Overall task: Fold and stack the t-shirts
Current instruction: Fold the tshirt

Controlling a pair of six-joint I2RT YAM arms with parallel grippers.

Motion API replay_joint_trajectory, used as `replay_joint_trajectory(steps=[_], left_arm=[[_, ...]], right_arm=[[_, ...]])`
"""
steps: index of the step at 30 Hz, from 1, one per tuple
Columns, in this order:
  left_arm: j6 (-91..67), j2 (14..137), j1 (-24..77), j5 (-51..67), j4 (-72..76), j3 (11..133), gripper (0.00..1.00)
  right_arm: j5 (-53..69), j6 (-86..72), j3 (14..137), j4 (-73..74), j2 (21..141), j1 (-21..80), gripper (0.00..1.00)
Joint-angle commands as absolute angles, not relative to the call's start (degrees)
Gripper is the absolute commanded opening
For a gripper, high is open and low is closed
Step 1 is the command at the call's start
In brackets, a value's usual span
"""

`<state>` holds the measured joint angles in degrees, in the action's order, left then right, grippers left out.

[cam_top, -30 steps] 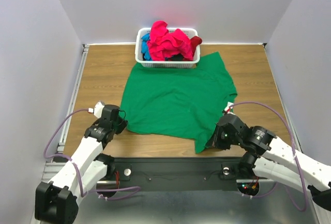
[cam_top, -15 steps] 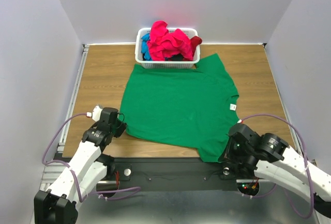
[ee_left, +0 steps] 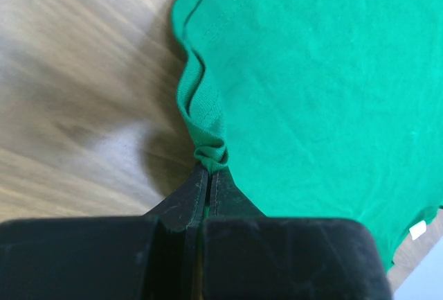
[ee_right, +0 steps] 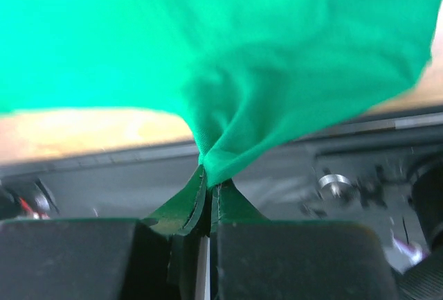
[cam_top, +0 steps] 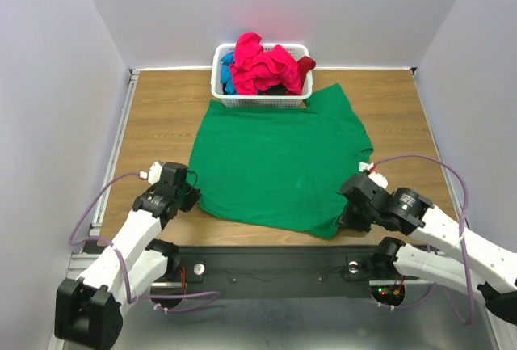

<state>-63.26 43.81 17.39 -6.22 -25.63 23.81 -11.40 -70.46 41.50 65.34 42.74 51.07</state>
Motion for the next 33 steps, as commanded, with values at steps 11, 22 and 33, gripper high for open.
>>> replay_joint_trajectory(steps=[11, 22, 33], left_arm=[[-59.59, 62.75, 17.31, -7.91, -17.67, 37.96, 0.00], [-57.13, 74.70, 15.30, -9.67, -13.18, 45.87, 0.00], [-48.61, 88.59, 10.28, -6.86, -13.45, 55.72, 0.00]], right_arm=[[-25.94, -56.09, 54.05, 48.71, 58.09, 40.45, 0.00], [-18.55, -46.76, 55.11, 34.72, 67.93, 26.55, 0.00], [-13.19, -41.66, 57.92, 29.53, 76.11, 20.13, 0.00]])
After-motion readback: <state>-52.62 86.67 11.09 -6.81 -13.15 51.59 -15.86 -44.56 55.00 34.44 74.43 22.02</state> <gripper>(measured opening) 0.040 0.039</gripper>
